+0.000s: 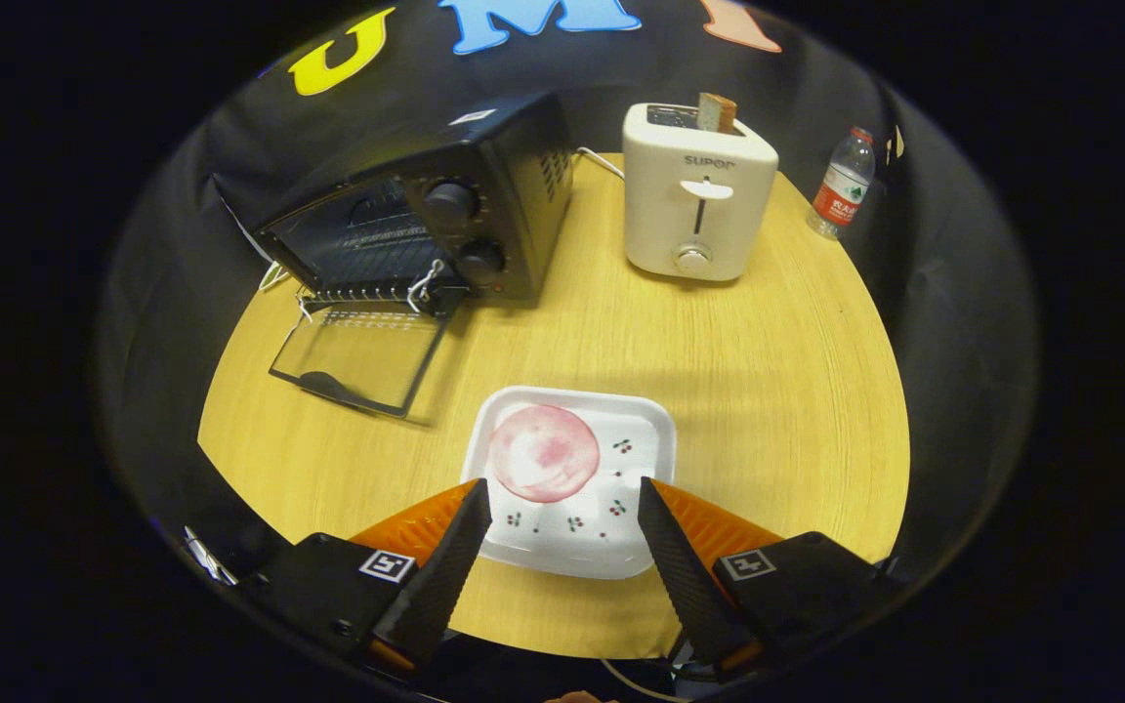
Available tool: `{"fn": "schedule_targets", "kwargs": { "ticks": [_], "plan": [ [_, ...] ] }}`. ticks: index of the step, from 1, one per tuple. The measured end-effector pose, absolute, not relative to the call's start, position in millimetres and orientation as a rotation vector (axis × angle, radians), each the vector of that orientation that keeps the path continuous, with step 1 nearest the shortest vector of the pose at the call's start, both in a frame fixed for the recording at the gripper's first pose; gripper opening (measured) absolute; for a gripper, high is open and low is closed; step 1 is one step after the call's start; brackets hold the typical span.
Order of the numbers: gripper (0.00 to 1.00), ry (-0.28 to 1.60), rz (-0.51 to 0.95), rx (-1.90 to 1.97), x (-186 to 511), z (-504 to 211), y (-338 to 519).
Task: Open the toaster oven, put the food inside, and close the toaster oven door.
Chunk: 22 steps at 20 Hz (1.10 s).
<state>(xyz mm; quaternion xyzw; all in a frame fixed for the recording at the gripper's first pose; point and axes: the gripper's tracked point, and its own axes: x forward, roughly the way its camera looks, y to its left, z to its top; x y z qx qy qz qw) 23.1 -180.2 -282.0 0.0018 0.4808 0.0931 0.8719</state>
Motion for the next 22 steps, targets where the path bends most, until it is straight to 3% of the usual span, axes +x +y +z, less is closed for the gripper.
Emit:
{"fn": "schedule_targets", "kwargs": {
  "ticks": [13, 18, 20, 22],
  "plan": [
    [0.96, 1.165, 0.212, -0.057, 29, -339, -228],
    [0.84, 1.202, 0.217, -0.103, 29, -348, -218],
    [0.85, 1.204, 0.205, -0.159, 27, -348, -219],
    [0.7, 1.209, 0.223, -0.166, 26, -351, -214]
  ]
}}
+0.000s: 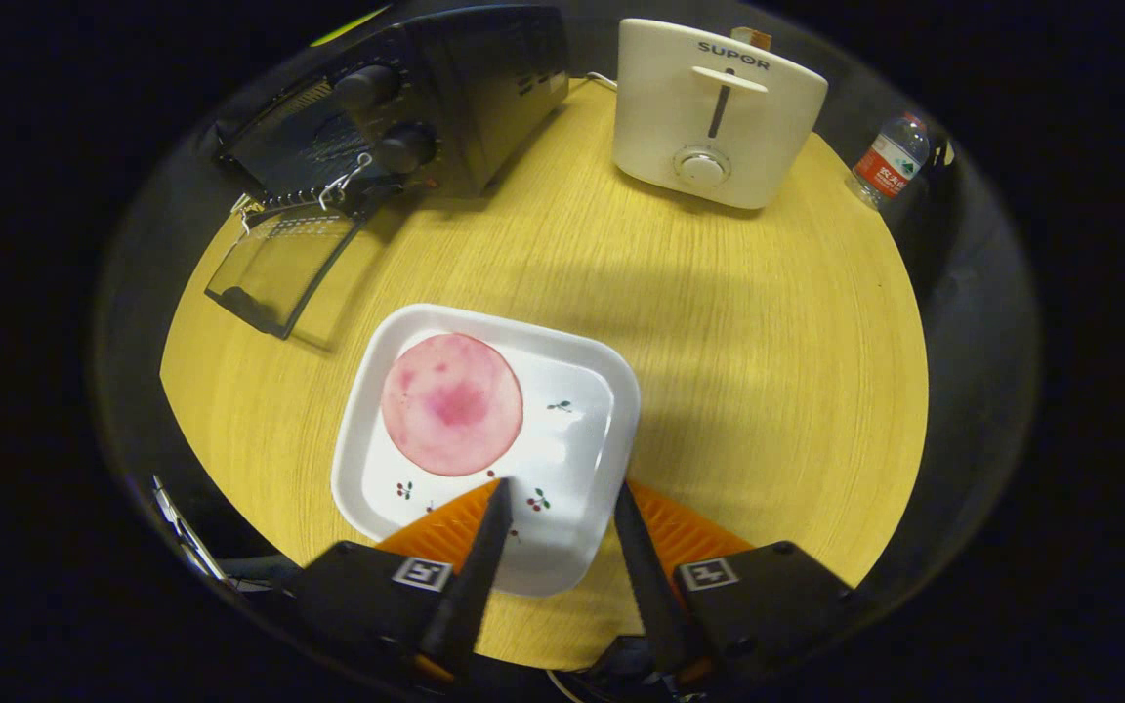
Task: Open the toaster oven, put the food inside, and close the toaster oven door.
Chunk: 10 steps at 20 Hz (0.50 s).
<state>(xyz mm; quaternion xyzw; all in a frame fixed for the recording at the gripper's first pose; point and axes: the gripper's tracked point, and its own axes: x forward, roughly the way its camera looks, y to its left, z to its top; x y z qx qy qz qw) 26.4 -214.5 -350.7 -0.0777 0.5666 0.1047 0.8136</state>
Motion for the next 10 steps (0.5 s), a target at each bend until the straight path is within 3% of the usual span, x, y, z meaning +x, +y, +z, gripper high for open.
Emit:
{"fn": "schedule_targets", "kwargs": {
  "ticks": [2, 6, 10],
  "plan": [
    [0.66, 1.224, 0.216, -0.16, 26.6, -349.8, -214.3],
    [0.47, 1.268, 0.174, -0.082, 28.4, -351.8, -219.5],
    [0.17, 1.281, 0.148, -0.011, 30.6, -351.6, -223.3]
  ]
}}
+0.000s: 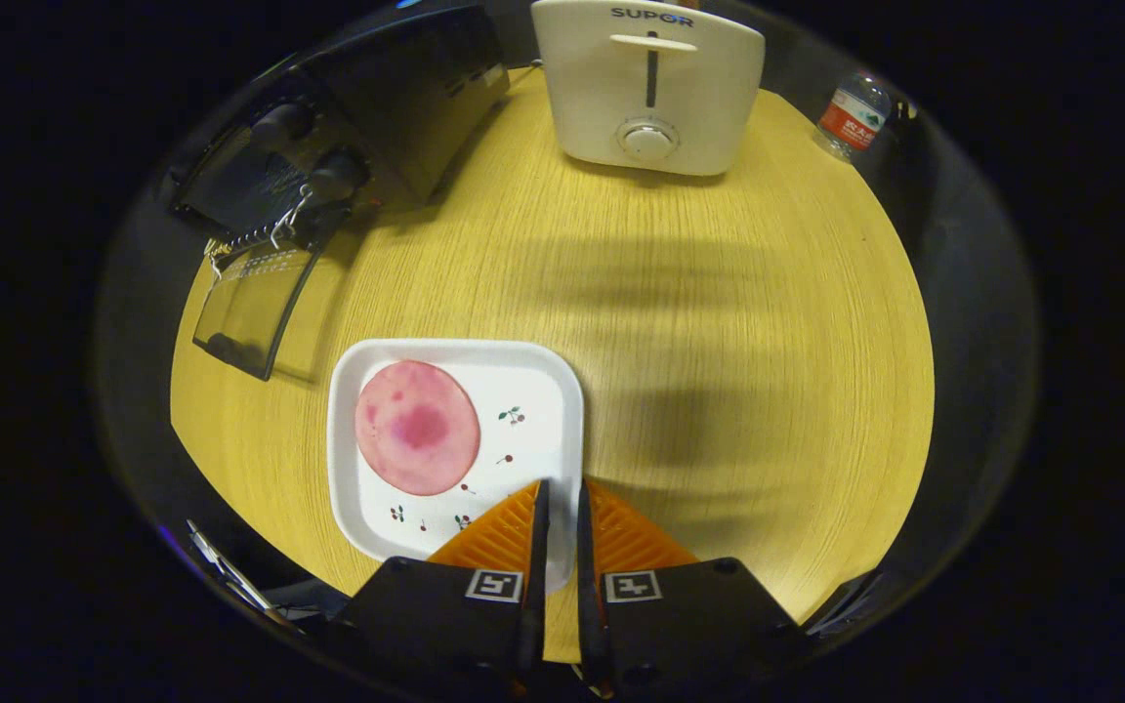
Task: Open the toaster oven, put the food inside, and close the toaster oven door.
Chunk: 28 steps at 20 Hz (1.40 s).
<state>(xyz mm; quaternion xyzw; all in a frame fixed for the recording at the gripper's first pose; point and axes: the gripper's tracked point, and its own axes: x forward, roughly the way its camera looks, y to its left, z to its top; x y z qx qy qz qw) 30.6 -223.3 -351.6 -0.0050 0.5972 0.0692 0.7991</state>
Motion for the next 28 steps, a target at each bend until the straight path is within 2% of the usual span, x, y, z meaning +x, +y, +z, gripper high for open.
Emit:
{"fn": "schedule_targets", "kwargs": {
  "ticks": [3, 4, 8, 15, 28],
  "plan": [
    [0.16, 1.282, 0.159, 0.041, 31, -354, -223],
    [0.1, 1.274, 0.168, 0.07, 31, -345, -224],
    [0.02, 1.274, 0.203, 0.149, 30, -351, -220],
    [0.02, 1.273, 0.202, 0.383, 13, -336, -207],
    [0.02, 1.02, 0.134, 0.812, -7, -265, -194]
  ]
}}
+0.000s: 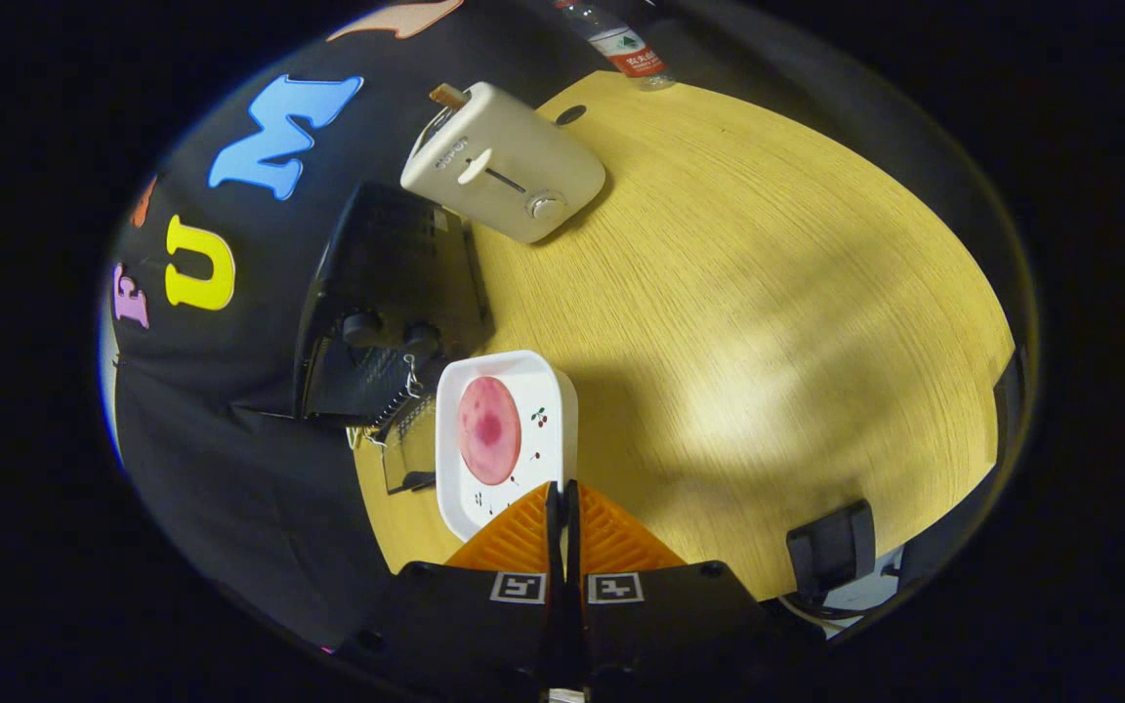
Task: Open the toaster oven, put the food inside, and close the toaster oven door.
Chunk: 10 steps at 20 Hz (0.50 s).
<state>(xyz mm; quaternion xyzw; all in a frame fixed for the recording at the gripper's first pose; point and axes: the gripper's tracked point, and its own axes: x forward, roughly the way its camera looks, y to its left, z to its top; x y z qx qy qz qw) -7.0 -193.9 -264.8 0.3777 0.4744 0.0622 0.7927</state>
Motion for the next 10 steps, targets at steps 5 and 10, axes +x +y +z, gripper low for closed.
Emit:
{"fn": "schedule_targets", "kwargs": {
  "ticks": [5, 10],
  "plan": [
    [0.02, 0.949, 0.132, 0.869, -27, -237, -177],
    [0.01, 0.905, 0.156, 0.912, -46, -222, -140]
  ]
}}
